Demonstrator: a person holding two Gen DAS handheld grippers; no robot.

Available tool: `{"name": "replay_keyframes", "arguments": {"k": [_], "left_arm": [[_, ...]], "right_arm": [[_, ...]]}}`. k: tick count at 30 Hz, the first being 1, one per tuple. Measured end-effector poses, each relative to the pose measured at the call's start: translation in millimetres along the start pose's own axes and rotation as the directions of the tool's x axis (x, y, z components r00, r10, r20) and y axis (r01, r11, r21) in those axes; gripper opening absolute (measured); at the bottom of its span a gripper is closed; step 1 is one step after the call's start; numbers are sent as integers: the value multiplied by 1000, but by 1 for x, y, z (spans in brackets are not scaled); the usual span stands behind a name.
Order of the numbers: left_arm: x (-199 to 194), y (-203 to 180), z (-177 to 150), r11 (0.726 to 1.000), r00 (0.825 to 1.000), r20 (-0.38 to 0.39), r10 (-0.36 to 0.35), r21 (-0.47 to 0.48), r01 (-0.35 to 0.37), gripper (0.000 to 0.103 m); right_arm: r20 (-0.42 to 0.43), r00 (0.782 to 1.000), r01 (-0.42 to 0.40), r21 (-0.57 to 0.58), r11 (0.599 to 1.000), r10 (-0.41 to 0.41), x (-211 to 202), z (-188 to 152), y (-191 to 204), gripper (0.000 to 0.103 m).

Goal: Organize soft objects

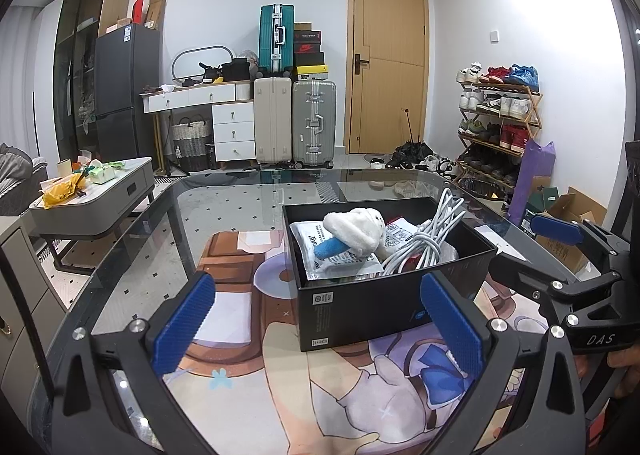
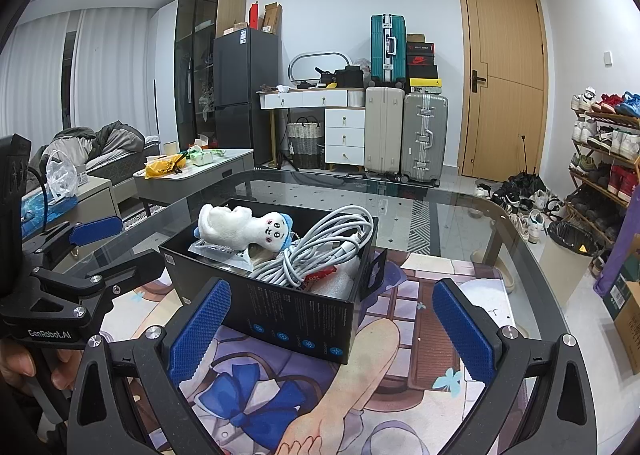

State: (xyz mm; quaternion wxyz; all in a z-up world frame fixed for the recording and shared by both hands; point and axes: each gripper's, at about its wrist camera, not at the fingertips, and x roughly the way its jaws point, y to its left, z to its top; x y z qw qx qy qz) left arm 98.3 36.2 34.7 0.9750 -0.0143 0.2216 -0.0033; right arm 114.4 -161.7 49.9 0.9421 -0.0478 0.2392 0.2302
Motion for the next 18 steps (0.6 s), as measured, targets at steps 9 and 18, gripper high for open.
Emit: {"name": "replay_keyframes", "arguments": {"k": [9, 18], "left_arm": [[-2, 1, 1, 1000, 1000, -1, 0, 1, 0, 103], [-2, 0, 8, 1000, 1000, 5, -2, 11, 2, 103]], "right_arm": [[0, 1000, 0, 0, 1000, 0, 0, 0, 0, 102], [0, 1000, 0, -1, 1000, 0, 0, 0, 0, 102]]}}
